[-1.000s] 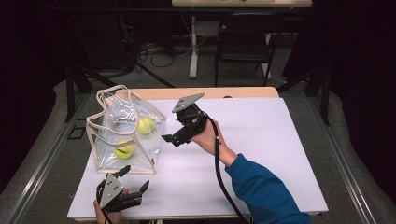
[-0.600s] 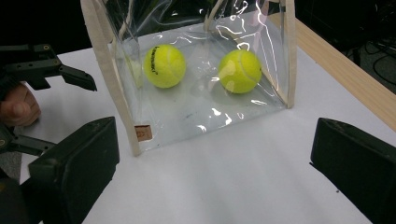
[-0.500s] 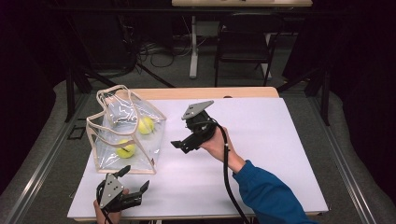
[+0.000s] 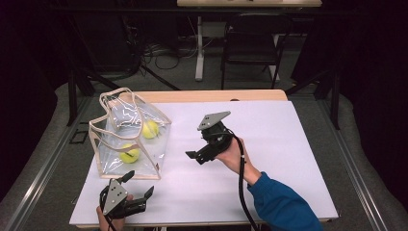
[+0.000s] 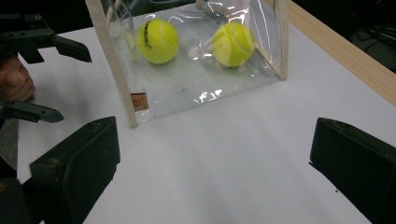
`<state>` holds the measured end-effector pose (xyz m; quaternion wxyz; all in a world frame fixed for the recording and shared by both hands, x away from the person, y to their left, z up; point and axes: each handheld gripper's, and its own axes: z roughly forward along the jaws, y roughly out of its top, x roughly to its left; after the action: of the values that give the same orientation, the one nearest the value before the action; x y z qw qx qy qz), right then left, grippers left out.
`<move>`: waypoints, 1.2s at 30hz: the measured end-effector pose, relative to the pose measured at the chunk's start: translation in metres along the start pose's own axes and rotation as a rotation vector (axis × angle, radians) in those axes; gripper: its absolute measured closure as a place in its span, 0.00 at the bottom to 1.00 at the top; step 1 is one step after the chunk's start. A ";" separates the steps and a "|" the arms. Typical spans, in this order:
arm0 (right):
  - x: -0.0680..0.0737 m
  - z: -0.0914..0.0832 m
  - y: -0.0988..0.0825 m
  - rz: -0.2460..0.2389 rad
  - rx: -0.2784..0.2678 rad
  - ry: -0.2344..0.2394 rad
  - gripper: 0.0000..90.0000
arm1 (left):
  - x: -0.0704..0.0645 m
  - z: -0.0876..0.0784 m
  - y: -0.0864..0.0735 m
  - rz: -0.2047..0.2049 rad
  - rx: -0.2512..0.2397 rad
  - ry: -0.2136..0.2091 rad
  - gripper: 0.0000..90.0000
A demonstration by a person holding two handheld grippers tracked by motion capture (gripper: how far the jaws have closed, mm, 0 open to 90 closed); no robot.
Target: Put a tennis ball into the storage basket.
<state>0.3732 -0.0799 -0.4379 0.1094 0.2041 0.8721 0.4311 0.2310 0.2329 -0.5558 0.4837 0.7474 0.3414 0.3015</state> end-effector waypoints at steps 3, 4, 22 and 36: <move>0.000 -0.003 -0.006 0.010 0.001 -0.001 0.01 | 0.000 0.000 0.000 0.000 -0.001 0.003 0.18; -0.001 -0.004 -0.009 0.011 0.001 0.000 0.01 | 0.000 0.000 0.000 0.000 -0.002 0.004 0.18; 0.003 -0.017 -0.053 0.050 0.026 -0.034 0.01 | -0.002 0.000 0.000 0.006 0.008 0.007 0.18; 0.009 -0.034 -0.084 0.058 0.035 -0.087 0.01 | -0.003 0.001 0.000 0.007 0.010 0.009 0.18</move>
<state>0.3309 -0.1454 -0.4846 0.1311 0.2498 0.8676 0.4095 0.2301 0.2303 -0.5565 0.4774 0.7495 0.3423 0.3052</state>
